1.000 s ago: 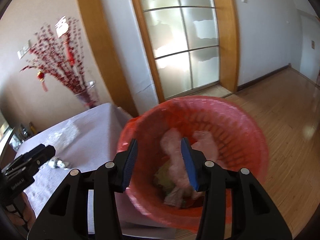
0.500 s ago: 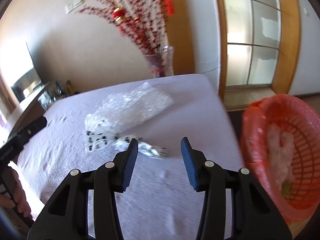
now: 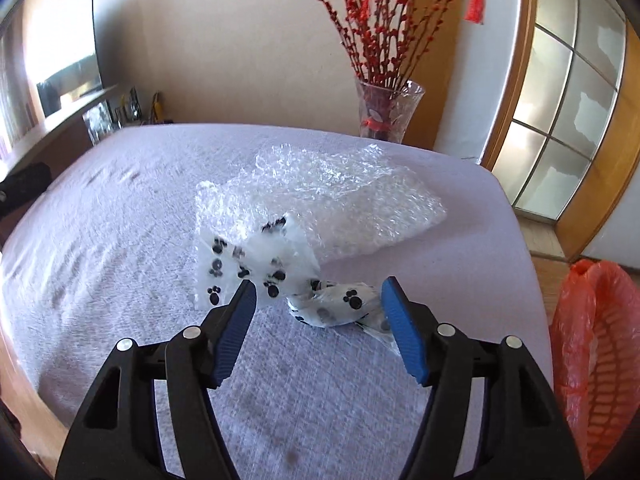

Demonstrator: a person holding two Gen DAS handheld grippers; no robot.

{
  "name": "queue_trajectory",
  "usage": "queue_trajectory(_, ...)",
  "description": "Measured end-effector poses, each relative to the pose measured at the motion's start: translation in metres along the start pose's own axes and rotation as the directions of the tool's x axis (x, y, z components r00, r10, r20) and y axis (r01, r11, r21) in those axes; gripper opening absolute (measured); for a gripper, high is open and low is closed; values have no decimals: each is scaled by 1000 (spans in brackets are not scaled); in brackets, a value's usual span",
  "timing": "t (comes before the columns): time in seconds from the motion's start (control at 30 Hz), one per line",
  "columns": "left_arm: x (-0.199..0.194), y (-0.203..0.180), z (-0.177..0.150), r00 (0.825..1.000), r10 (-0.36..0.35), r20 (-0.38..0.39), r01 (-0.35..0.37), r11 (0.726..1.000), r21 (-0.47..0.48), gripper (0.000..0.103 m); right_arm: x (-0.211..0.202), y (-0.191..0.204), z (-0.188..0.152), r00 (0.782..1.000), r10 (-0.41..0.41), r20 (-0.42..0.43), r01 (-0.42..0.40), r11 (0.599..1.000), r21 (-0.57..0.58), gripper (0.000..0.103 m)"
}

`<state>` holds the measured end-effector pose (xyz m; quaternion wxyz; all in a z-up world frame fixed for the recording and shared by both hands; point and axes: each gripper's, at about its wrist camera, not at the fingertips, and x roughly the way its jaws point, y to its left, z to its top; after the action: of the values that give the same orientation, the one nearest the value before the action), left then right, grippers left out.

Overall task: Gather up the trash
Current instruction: 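Grasp the white paw-print bag with the right tool and lift it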

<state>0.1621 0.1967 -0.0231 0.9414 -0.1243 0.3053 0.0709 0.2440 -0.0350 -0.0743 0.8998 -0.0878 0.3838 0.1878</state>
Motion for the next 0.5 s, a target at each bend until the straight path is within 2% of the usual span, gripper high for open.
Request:
queue_trajectory(0.07,0,-2,0,1000,-3,-2,3,1000,5,69,9,2,0,999,-24,-27,24,1000,-13,65)
queue_trajectory(0.1,1,-3,0,1000,-5,-3,5,1000,9,69,11,1,-1,999,-27,-37,27,1000,-12,62)
queue_trajectory(0.13,2,-5,0,1000,-7,-4,7,1000,12,69,12,-2,-2,999,-27,-44,27,1000,-4,53)
queue_trajectory(0.3,9,-15,2,1000,-24,-17,24,999,36,69,12,-21,-8,998,-11,-68,16,997,74,28)
queue_trajectory(0.5,29,-40,10,996,-66,-65,72,994,85,69,4,-44,-18,998,-21,-65,31,988,152,23)
